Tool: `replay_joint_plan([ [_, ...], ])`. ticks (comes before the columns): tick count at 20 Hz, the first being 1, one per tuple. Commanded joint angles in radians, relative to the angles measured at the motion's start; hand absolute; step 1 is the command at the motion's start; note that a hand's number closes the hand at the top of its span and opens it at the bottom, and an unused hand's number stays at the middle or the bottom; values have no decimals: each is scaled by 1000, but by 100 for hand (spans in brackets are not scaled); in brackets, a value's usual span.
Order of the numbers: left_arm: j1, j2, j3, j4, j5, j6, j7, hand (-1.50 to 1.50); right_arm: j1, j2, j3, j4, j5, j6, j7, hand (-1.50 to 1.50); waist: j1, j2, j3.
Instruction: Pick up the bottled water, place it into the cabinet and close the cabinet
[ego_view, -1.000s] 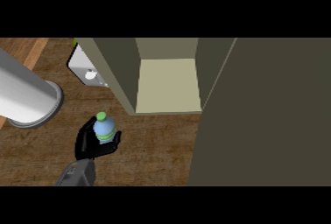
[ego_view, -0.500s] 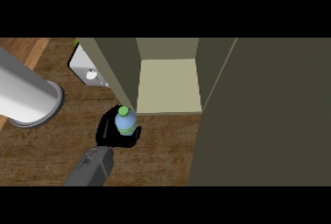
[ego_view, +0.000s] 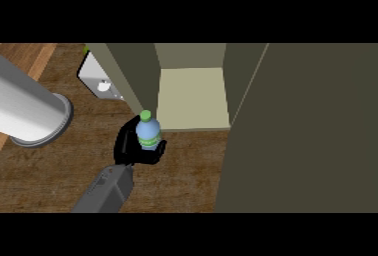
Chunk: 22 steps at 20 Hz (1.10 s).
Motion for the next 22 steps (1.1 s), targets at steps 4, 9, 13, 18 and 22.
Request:
replay_joint_plan([
  [4, -121, -37, -167, -109, 100, 145, 76, 150, -35, -2, -94, 42, -205, 48, -7, -150, -19, 1, -2],
  [9, -192, -36, -182, -136, 122, 240, 134, 150, -5, -4, -119, 57, -240, 94, -36, -150, -51, 0, -1],
  [13, -225, -35, -187, -156, 136, 288, 152, 150, -14, -20, -150, 75, -269, 113, -39, -150, -62, 2, -1],
  [18, -222, -35, -224, -149, 119, 406, 148, 150, -15, -24, -185, 105, -314, 139, -63, -150, -73, 5, 0],
  [22, -237, -29, -225, -139, 107, 468, 185, 150, -32, -65, -222, 118, -357, 160, -50, -150, -89, 8, 0],
])
